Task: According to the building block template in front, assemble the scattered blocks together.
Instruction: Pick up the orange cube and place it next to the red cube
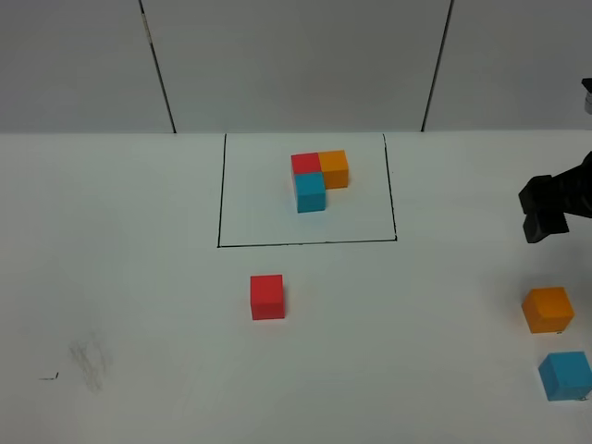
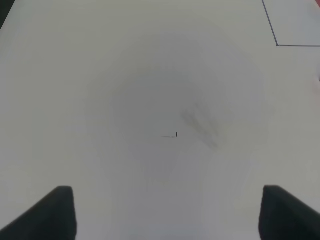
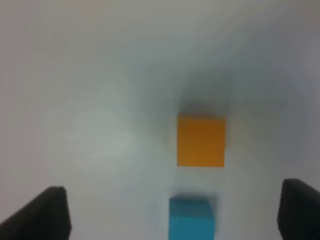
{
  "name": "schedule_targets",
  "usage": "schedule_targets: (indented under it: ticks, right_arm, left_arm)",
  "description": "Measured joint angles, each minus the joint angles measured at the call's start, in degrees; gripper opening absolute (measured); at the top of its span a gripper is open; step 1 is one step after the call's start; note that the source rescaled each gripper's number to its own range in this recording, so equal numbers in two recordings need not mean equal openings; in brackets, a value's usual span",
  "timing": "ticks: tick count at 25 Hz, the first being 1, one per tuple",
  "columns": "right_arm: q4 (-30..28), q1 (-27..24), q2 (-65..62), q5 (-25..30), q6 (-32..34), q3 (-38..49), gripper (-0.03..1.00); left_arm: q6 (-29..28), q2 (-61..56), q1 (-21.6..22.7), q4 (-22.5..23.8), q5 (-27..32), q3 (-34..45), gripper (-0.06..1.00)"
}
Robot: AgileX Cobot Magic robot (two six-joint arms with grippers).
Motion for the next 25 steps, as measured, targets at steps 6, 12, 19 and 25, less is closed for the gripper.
schedule_targets:
  ticks: [6,12,19,25]
  right_arm:
    - [-0.3,0.0,4.1,-1.3,0.2,0.0,0.71]
    - [-1.1,0.0,6.2,-3.2,1.6,0.3,0.71]
    - [-4.2,0.0,6.4,-8.7,1.9,7.3,0.71]
    - [-4.2,0.0,6.5,-14.0,2.2,9.2,0.71]
  left_arm:
    - [0.0,0.0,0.0,0.0,0.0,0.0,0.85]
    - [0.0,0.0,0.0,0.0,0.0,0.0,0.85]
    - [0.0,0.0,0.0,0.0,0.0,0.0,0.85]
    - [0.1,0.0,0.0,0.0,0.0,0.0,0.85]
